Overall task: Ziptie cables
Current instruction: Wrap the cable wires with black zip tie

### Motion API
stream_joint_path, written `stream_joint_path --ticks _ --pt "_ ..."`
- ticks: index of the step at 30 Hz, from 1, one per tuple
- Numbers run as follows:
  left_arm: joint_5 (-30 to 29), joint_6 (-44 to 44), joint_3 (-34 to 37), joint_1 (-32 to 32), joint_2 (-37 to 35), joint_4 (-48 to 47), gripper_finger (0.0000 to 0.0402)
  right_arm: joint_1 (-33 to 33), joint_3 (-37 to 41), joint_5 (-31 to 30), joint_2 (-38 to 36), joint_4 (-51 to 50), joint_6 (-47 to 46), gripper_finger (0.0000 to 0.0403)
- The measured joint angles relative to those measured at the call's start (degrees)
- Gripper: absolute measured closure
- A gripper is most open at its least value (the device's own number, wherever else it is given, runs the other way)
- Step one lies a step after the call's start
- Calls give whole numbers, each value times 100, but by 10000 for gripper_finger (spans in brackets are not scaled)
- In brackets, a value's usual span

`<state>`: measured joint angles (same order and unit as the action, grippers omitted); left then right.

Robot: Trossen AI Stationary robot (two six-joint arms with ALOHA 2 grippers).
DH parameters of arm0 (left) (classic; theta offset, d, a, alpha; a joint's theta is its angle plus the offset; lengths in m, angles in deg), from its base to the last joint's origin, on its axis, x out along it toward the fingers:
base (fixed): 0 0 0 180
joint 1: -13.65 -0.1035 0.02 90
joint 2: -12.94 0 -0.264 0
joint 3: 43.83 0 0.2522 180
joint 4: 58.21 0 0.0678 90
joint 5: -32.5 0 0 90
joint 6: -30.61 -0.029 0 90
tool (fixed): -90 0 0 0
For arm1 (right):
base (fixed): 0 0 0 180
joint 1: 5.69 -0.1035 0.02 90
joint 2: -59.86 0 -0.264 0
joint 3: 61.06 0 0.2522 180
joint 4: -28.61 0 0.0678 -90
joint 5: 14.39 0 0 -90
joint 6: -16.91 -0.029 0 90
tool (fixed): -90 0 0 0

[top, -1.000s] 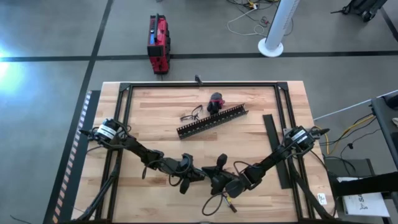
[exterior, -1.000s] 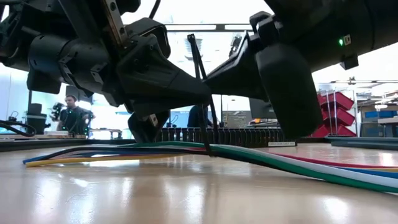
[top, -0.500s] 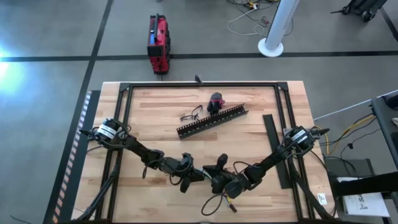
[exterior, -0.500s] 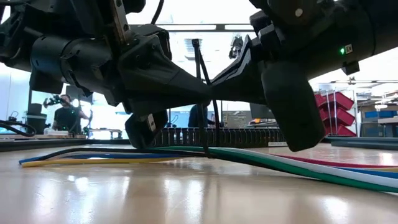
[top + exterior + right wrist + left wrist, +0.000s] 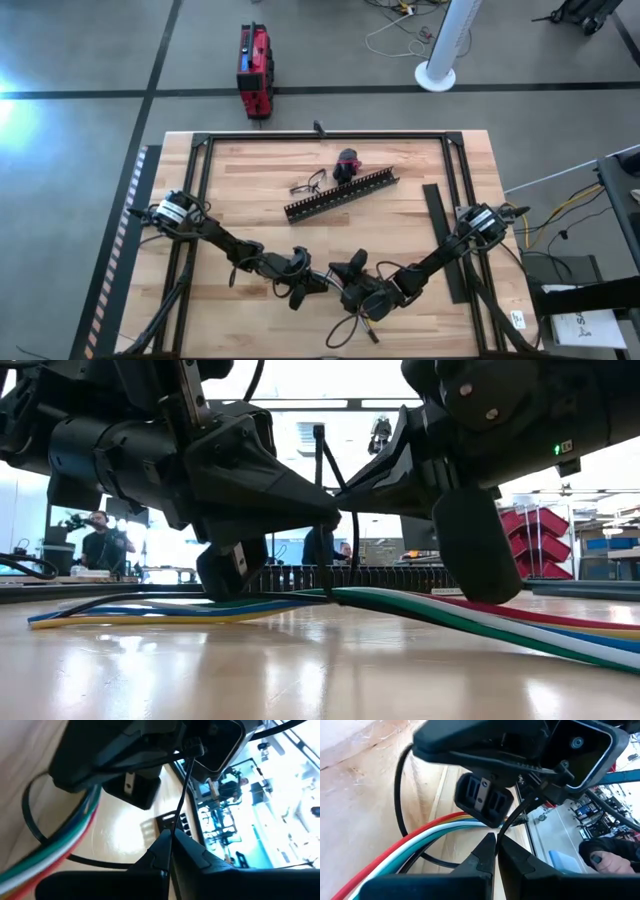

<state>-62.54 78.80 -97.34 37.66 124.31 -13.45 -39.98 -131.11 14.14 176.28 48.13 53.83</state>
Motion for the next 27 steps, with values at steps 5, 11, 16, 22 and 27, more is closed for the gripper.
stream_joint_path --ticks 5,11,16,22,27 --pt "6 58 0 35 0 -2 402 0 2 -67 -2 1 76 403" --pt "9 72 0 63 0 -2 402 -25 2 -317 -4 12 207 403" --pt "9 81 0 88 0 -2 402 -131 2 -414 -4 48 448 403" --pt "18 49 0 98 0 -2 402 -199 4 -403 -4 194 706 403" --pt "22 -57 0 107 0 -4 402 -181 4 -241 -8 360 792 403"
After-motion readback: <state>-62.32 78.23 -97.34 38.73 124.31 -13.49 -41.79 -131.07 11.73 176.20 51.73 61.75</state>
